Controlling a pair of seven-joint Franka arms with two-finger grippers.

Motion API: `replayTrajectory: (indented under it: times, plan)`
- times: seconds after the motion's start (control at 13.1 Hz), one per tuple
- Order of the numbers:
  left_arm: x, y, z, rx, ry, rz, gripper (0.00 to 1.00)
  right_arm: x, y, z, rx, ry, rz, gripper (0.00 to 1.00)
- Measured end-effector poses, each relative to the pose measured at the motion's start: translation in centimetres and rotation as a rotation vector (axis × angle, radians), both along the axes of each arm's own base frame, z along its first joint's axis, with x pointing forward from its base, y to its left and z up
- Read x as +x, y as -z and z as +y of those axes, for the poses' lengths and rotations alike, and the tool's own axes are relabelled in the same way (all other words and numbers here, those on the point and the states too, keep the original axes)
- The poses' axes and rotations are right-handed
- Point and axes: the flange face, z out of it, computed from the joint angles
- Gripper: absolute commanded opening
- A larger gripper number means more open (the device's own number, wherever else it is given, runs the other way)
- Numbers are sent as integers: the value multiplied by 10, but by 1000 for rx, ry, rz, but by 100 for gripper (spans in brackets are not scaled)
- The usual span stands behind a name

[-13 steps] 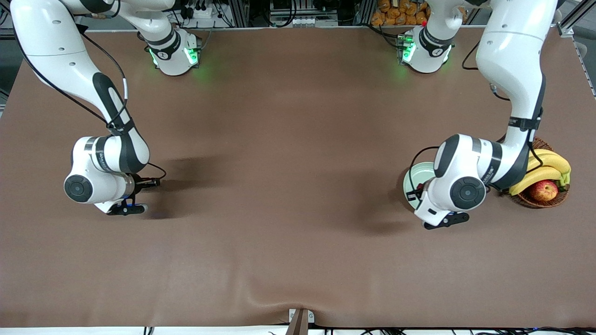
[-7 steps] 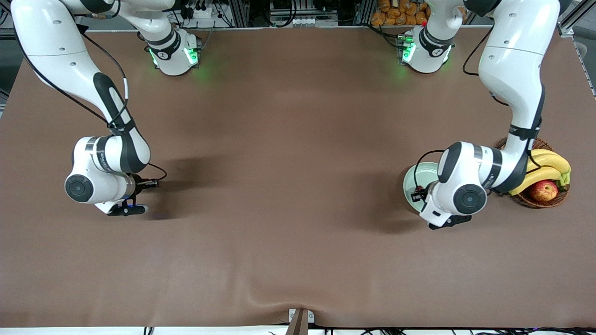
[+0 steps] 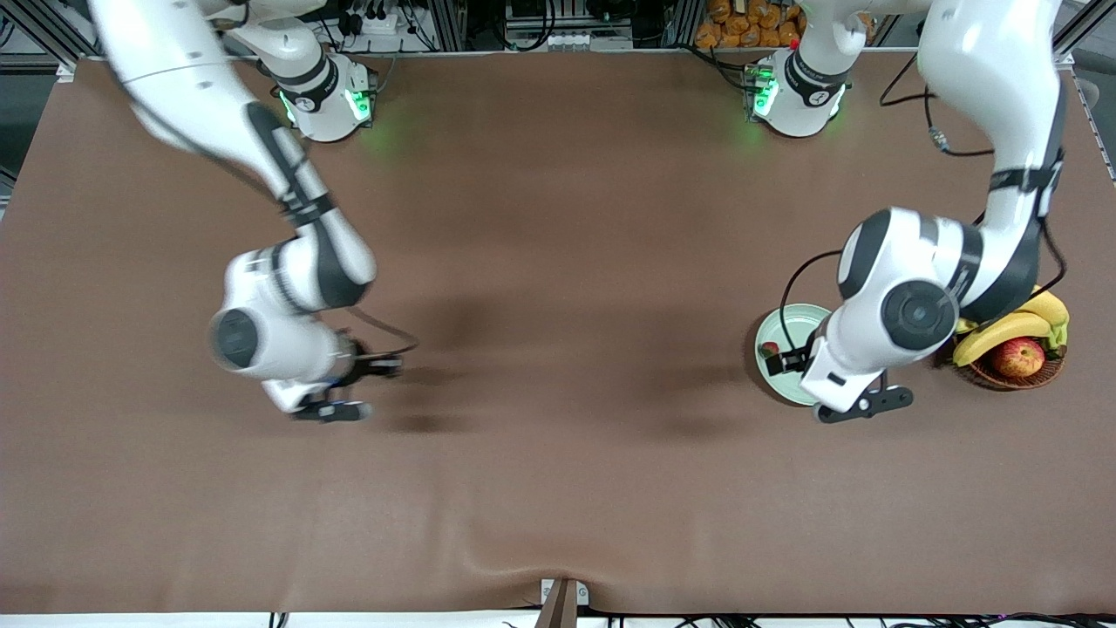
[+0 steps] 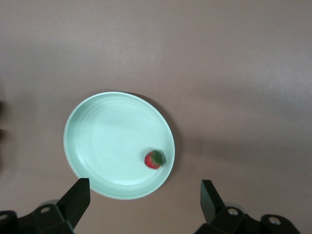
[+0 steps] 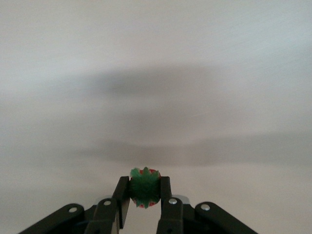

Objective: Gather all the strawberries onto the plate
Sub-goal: 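Release the strawberry onto the plate while the right gripper grasps another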

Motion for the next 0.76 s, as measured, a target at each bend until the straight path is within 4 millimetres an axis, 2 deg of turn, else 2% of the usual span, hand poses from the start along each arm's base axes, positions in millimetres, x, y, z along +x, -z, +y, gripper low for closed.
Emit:
replayTrajectory:
  times: [0.15,0.31,0.54,0.69,0.76]
  plan:
    - [-7,-42,-1,0,29,-36,100,-20,3,82,56,112,-18,0]
    - [-16,-84,4,4,82,-56,100,-37,19,140,103,218,-56,0]
    - [-31,-138,19,-11,150,-78,100,-48,42,183,177,330,-76,2]
    - [-42,-159,30,-37,143,-66,100,-46,45,204,245,396,-87,4]
    - [-44,-160,33,-42,138,-60,100,-46,45,212,276,423,-95,5]
